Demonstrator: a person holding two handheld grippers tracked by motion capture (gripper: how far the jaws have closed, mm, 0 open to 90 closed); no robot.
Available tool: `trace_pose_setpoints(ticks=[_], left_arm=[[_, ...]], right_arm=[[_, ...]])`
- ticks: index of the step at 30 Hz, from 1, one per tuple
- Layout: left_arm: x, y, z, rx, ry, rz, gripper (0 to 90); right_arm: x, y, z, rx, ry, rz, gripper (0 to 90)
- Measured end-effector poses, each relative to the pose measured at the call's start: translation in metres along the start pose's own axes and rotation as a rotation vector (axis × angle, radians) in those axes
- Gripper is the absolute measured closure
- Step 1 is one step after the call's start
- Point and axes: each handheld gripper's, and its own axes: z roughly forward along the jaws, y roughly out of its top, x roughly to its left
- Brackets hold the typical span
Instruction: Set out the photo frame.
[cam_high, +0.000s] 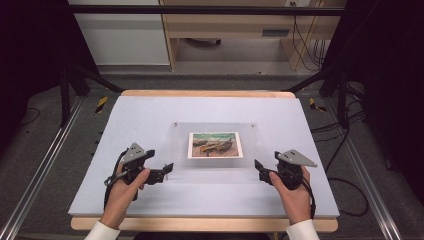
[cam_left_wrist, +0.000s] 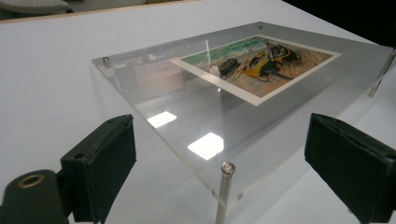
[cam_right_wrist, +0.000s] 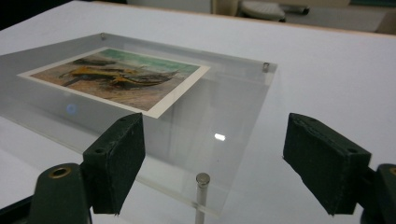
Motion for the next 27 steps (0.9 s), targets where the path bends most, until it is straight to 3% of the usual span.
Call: trace_pose_setpoints(ticks=[4,6,10,14,19,22,27], left_arm=[[0.003,0.006,0.007,0.053,-0.001,-0.009,8.8],[0.006,0.006,0.009,0.075,-0.002,-0.019,8.8],[0.011,0.005,0.016,0.094,-0.026,-0.07,9.1],[0.012,0.003,0.022,0.122,-0.002,-0.056,9.4],[0.017,0.001,0.026,0.121,-0.02,-0.112,10.8],[0.018,0.0,0.03,0.134,-0.063,-0.166,11.2],[0.018,0.001,0.033,0.145,-0.089,-0.185,11.8]], right_arm=[[-0.003,0.011,0.013,0.091,0.044,-0.031,17.5],[-0.005,0.014,0.018,0.125,0.065,-0.022,16.9],[-0.011,0.02,0.028,0.145,0.094,0.018,15.8],[-0.016,0.02,0.037,0.194,0.132,0.056,14.1],[-0.019,0.016,0.045,0.233,0.152,0.094,14.6],[-0.017,0.014,0.048,0.244,0.175,0.106,14.1],[-0.017,0.014,0.05,0.251,0.174,0.133,13.6]])
